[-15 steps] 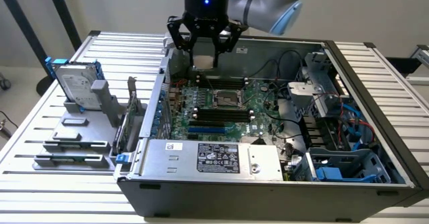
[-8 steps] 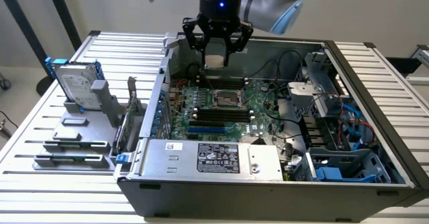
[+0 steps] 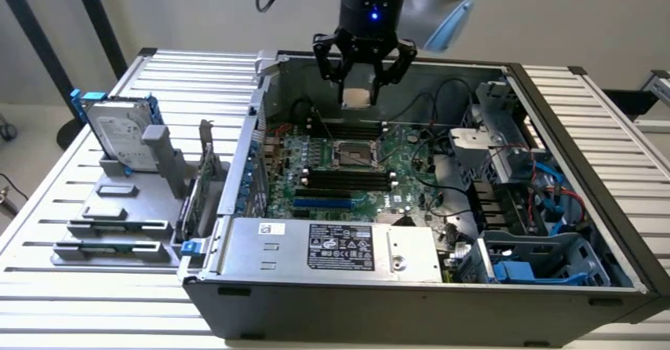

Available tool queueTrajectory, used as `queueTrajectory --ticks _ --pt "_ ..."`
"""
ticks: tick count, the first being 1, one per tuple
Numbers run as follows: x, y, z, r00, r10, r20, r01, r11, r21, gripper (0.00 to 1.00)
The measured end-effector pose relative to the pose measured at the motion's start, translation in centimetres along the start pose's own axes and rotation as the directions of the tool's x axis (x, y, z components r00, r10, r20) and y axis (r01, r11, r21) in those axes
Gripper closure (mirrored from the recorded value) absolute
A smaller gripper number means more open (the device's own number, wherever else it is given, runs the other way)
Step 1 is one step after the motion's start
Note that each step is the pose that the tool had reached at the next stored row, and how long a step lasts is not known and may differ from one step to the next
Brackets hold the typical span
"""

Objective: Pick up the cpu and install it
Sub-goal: 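Pick up the cpu and move it towards the insertion slot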

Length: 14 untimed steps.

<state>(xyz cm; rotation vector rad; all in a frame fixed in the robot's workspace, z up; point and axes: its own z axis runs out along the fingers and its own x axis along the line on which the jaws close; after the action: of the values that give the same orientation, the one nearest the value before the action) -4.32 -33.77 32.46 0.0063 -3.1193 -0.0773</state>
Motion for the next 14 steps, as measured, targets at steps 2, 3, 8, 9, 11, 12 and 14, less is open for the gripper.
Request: queueTrajectory --ticks 2,3,8,9,11,12,14 --pt "-0.5 -0.02 0.36 1.0000 0.000 -0.0001 0.000 1.0000 0.0001 0.45" --pt "-0.7 -0.02 0.53 1.0000 0.000 0.0000 0.000 1.0000 0.0001 0.45" --pt "-1.2 -0.06 1.43 1.0000 0.000 -0.0001 0.000 1.0000 0.0002 0.45" --pt "-1.2 -0.06 1.61 1.0000 0.000 0.0000 0.000 1.0000 0.0001 0.45" --pt "-1.2 0.04 1.97 1.0000 0.000 -0.0001 0.000 1.0000 0.0003 0.45" --pt "-1.2 0.14 2.15 1.0000 0.000 -0.0001 0.000 1.0000 0.0004 0.45" --pt "-1.2 0.40 2.43 1.0000 0.000 -0.0002 0.000 1.0000 0.0006 0.45"
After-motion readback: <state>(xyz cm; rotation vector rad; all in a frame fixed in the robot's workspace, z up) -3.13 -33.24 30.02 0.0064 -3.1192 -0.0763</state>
